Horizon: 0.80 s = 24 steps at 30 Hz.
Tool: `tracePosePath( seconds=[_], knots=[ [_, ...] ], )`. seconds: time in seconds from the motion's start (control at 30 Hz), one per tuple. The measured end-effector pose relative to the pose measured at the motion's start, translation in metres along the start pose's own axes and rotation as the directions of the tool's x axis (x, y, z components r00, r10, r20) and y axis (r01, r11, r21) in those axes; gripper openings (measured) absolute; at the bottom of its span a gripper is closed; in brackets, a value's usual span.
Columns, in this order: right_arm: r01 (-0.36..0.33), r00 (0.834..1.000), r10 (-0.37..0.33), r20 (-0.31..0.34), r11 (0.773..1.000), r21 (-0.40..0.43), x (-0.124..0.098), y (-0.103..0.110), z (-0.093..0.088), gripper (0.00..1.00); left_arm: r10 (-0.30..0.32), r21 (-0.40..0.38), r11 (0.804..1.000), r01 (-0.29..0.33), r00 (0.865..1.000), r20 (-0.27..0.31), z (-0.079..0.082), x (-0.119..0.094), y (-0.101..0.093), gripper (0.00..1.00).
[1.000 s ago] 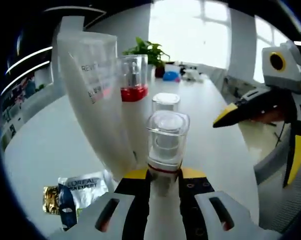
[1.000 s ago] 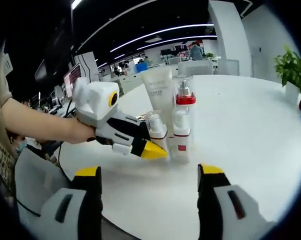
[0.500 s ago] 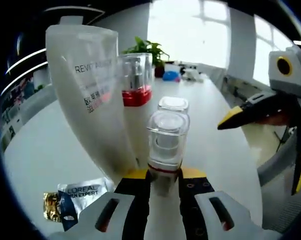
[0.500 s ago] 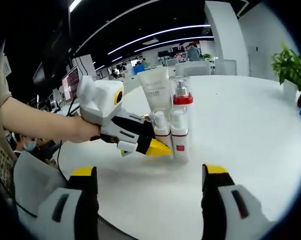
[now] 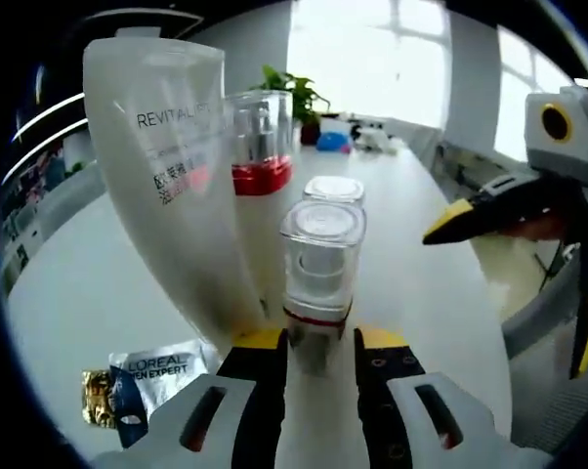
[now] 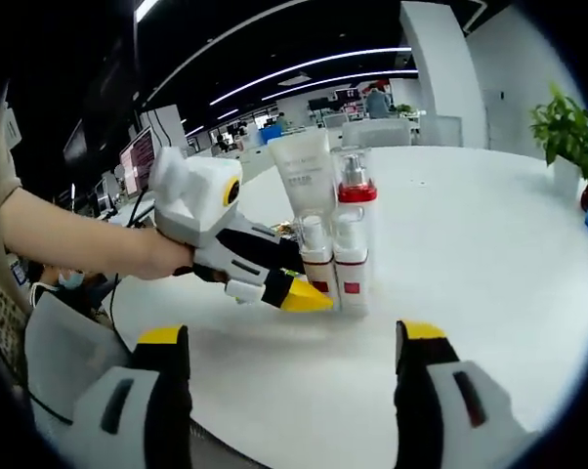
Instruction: Arrange the skincare products in the storage area until every visible bottle or jar stands upright without overlapping.
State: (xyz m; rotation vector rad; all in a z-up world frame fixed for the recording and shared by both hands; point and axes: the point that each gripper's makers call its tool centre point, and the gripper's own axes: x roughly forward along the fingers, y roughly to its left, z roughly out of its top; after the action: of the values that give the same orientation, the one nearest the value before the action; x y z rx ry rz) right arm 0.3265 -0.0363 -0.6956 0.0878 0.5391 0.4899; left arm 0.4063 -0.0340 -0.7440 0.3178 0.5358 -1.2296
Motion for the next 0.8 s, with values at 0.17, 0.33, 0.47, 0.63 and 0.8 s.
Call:
tracePosePath(
  seconds=[0.17, 0.33, 0.47, 0.63, 0.8],
  knots=[
    [0.002, 1.000, -0.002, -0.002, 1.000, -0.005, 0.000, -0.001, 0.000, 0.87, -0.002, -0.010, 1.000, 0.002, 1.000, -0.001, -0.001, -0.007, -0.003, 0.26],
    [0.009, 1.000, -0.009, -0.003, 1.000, -0.014, 0.000, -0.002, 0.001, 0.87, 0.005, -0.025, 1.000, -0.004, 1.000, 0.002, -0.004, -0.020, -0.005, 0.31],
    [0.013, 1.000, -0.013, -0.003, 1.000, -0.025, -0.002, -0.002, 0.003, 0.88, 0.020, -0.042, 0.999, -0.020, 1.000, 0.007, -0.007, -0.034, -0.005, 0.37],
    [0.010, 1.000, -0.010, 0.000, 0.999, -0.036, -0.004, 0.002, 0.006, 0.88, 0.045, -0.074, 0.996, -0.045, 0.999, 0.009, -0.014, -0.057, -0.006, 0.44],
    [0.000, 1.000, 0.000, 0.005, 0.999, -0.050, -0.007, 0.010, 0.010, 0.88, 0.072, -0.126, 0.990, -0.069, 0.997, 0.022, -0.021, -0.080, -0.009, 0.51]
  ],
)
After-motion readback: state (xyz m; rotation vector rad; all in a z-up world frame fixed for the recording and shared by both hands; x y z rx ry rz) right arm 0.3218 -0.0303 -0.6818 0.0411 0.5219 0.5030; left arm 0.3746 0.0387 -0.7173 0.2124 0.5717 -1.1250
